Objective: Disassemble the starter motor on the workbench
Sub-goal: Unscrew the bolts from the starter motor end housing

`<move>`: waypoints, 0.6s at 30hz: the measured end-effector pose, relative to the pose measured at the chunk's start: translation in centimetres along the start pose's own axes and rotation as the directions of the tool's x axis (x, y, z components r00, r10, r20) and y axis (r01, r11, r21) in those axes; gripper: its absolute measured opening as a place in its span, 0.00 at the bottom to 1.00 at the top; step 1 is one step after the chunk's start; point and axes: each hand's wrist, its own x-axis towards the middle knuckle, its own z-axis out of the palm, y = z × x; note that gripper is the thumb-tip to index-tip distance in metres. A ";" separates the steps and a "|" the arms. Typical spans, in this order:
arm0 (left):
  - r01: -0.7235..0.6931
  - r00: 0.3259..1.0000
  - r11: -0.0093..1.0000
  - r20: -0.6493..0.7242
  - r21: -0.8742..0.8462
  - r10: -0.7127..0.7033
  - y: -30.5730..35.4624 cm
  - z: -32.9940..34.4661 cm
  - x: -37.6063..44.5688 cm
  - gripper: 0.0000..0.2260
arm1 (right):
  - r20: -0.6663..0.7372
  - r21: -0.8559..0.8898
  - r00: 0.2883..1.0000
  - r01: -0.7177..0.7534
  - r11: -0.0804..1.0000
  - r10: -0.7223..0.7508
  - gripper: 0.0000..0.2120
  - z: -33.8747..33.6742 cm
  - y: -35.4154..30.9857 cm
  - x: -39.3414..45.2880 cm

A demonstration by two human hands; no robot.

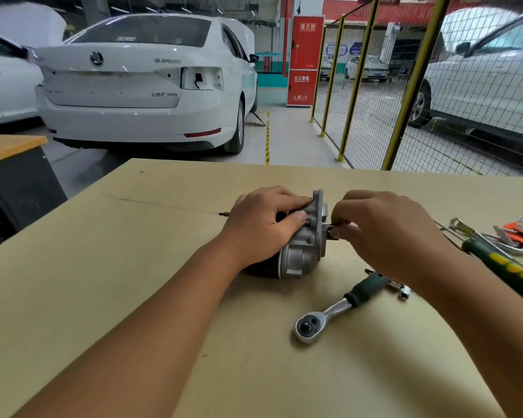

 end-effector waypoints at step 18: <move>0.004 1.000 1.000 0.030 0.010 -0.004 0.0 -0.1 -0.2 0.19 | -0.146 -0.126 0.988 -0.059 0.990 0.041 0.04 0.7 0.6 -0.7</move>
